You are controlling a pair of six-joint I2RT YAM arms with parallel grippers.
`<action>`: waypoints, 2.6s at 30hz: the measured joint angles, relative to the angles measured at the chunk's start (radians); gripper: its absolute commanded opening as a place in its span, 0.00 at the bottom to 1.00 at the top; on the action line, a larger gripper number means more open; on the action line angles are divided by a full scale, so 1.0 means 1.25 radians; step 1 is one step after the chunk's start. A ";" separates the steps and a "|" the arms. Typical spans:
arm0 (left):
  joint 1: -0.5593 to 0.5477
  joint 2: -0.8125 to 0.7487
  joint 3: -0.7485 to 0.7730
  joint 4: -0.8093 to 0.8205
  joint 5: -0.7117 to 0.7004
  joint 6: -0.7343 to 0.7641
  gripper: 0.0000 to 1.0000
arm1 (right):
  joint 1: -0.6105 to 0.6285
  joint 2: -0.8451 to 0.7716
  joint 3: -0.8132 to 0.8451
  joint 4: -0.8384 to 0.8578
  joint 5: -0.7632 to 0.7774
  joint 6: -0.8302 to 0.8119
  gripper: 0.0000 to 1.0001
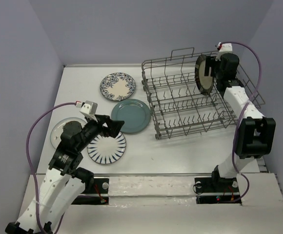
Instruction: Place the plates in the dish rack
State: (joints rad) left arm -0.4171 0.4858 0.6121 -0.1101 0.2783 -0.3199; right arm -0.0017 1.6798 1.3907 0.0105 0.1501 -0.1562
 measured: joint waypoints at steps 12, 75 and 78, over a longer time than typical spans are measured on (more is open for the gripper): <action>0.002 0.251 0.077 0.016 -0.104 -0.070 0.99 | -0.003 -0.345 -0.190 0.031 -0.086 0.339 0.83; 0.329 1.147 0.403 0.434 -0.145 -0.359 0.06 | 0.103 -0.627 -0.636 0.182 -0.651 0.670 0.79; 0.345 1.070 0.374 0.409 -0.164 -0.341 0.06 | 0.152 -0.586 -0.588 0.174 -0.651 0.647 0.80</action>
State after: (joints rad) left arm 0.0135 1.8229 1.0794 0.4007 0.0731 -0.7467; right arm 0.1883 0.9474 0.6552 0.2283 -0.6632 0.6529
